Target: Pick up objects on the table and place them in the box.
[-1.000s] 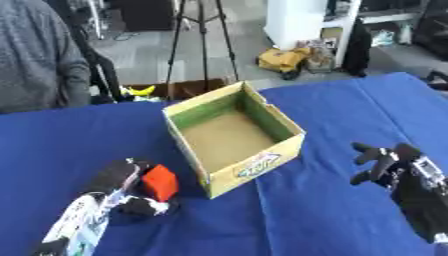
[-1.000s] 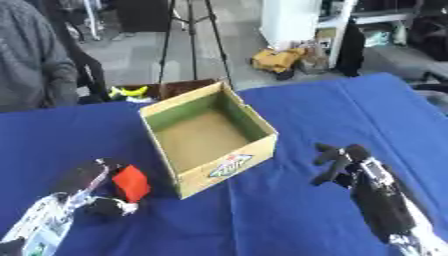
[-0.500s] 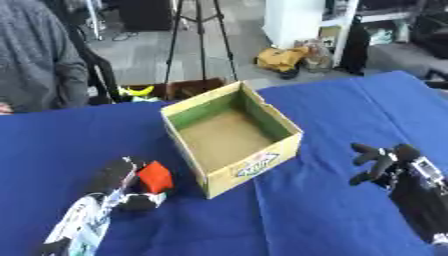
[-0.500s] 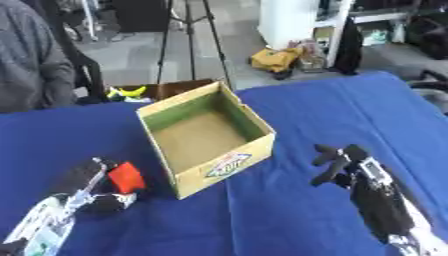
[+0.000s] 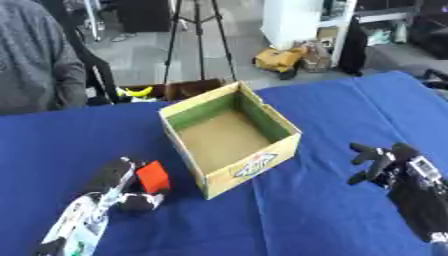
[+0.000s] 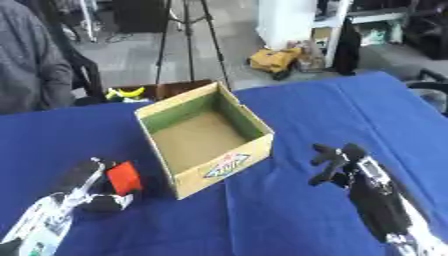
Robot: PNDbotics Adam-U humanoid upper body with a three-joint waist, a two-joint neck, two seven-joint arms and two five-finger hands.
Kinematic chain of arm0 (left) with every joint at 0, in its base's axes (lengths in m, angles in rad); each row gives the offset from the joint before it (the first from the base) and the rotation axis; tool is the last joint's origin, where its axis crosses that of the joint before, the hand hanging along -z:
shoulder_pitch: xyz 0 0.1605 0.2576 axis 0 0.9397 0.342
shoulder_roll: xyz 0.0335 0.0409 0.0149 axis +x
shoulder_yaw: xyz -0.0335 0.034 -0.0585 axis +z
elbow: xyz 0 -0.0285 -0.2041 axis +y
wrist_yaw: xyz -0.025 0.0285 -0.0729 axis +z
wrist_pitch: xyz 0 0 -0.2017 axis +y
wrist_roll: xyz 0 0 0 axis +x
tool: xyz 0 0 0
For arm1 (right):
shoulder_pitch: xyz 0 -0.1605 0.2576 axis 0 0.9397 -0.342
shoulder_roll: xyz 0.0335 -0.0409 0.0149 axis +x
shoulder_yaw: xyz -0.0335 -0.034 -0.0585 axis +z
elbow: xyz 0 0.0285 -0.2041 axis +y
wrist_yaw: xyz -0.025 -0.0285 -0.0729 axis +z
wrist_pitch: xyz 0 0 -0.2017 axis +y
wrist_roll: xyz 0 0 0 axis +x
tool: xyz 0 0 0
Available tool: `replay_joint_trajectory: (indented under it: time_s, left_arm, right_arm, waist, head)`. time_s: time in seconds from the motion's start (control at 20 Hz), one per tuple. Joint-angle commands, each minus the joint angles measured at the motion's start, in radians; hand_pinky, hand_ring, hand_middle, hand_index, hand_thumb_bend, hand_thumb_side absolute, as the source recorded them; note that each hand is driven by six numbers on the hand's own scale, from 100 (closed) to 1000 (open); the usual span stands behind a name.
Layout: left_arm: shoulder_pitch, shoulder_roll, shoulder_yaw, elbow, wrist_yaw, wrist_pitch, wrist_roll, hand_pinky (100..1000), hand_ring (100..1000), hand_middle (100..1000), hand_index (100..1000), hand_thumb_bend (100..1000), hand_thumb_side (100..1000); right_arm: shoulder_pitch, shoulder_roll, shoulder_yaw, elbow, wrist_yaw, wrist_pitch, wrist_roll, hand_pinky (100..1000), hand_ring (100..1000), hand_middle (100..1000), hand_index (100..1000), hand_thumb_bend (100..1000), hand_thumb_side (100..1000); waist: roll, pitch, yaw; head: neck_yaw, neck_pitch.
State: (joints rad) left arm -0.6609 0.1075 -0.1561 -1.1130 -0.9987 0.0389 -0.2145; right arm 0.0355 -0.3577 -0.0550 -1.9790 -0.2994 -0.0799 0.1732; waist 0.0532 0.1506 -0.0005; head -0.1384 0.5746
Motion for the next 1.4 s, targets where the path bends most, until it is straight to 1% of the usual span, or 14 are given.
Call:
replay_joint_trajectory:
  time_s: [0.05,0.1,0.2,0.4,0.5,0.7,0.8,1.0,1.1,1.15,1.2,1.4]
  left_arm:
    - [-0.013,0.038,0.005,-0.031,0.011,0.010,-0.008,492,682,538,626,100,317]
    - [-0.016,0.044,0.004,-0.037,0.014,0.014,-0.008,480,672,530,615,100,295]
    - [-0.023,0.057,0.004,-0.049,0.021,0.019,-0.009,452,648,512,592,100,307]
    - [-0.050,0.089,0.007,-0.074,0.032,0.023,-0.008,426,622,494,572,100,324]
    - [-0.069,0.105,0.009,-0.087,0.037,0.024,-0.007,421,612,488,563,100,332]
    - [-0.117,0.129,0.016,-0.096,0.044,0.031,0.005,426,601,484,558,100,342]
    - [-0.141,0.131,0.021,-0.084,0.045,0.038,0.018,432,598,484,558,100,346]
    - [-0.193,0.123,0.036,-0.040,0.030,0.049,0.066,437,595,484,558,100,356]
    - [-0.218,0.117,0.046,-0.011,0.019,0.053,0.101,438,592,484,557,100,361]
    - [-0.228,0.112,0.052,0.007,0.016,0.052,0.117,439,594,485,558,100,321]
    - [-0.236,0.108,0.056,0.025,0.013,0.050,0.131,440,595,486,559,100,359]
    - [-0.253,0.082,0.082,0.116,0.001,0.045,0.177,465,620,502,576,100,333]
  right_arm:
    - [-0.006,-0.013,-0.007,-0.021,0.000,-0.001,-0.001,564,956,589,465,100,901]
    - [-0.006,-0.014,-0.007,-0.021,0.000,-0.001,-0.001,564,956,589,465,100,900]
    - [-0.006,-0.015,-0.007,-0.021,-0.001,-0.003,-0.001,564,955,588,465,100,899]
    - [-0.006,-0.016,-0.006,-0.021,-0.002,-0.004,0.000,564,955,588,465,100,899]
    - [-0.006,-0.017,-0.004,-0.021,-0.003,-0.004,0.002,564,955,588,465,100,899]
    - [-0.014,-0.026,0.005,-0.021,-0.009,-0.001,0.011,564,955,588,465,100,899]
    - [-0.019,-0.032,0.012,-0.021,-0.014,0.001,0.019,564,955,587,465,100,898]
    - [-0.039,-0.046,0.030,-0.021,-0.025,0.005,0.039,564,955,587,464,100,898]
    - [-0.052,-0.054,0.042,-0.021,-0.029,0.007,0.053,564,955,587,464,100,901]
    - [-0.059,-0.058,0.049,-0.021,-0.031,0.008,0.060,564,956,587,464,100,902]
    - [-0.066,-0.061,0.054,-0.021,-0.033,0.008,0.067,564,956,586,463,100,900]
    - [-0.099,-0.076,0.080,-0.021,-0.038,0.010,0.097,563,956,586,462,100,899]
  waist:
    - [-0.005,-0.014,0.000]
    - [-0.005,-0.014,0.000]
    - [-0.006,-0.014,-0.001]
    - [-0.006,-0.015,-0.007]
    - [-0.004,-0.016,-0.014]
    - [0.003,-0.018,-0.041]
    - [0.008,-0.020,-0.061]
    - [0.020,-0.017,-0.110]
    - [0.028,-0.013,-0.142]
    - [0.033,-0.010,-0.159]
    - [0.037,-0.007,-0.174]
    - [0.057,0.008,-0.244]
  head:
    - [-0.004,-0.001]
    - [-0.004,-0.001]
    - [-0.003,-0.002]
    - [0.000,-0.003]
    - [0.005,-0.004]
    - [0.024,-0.003]
    - [0.041,-0.004]
    - [0.088,-0.016]
    - [0.119,-0.025]
    - [0.135,-0.029]
    - [0.148,-0.033]
    - [0.205,-0.055]
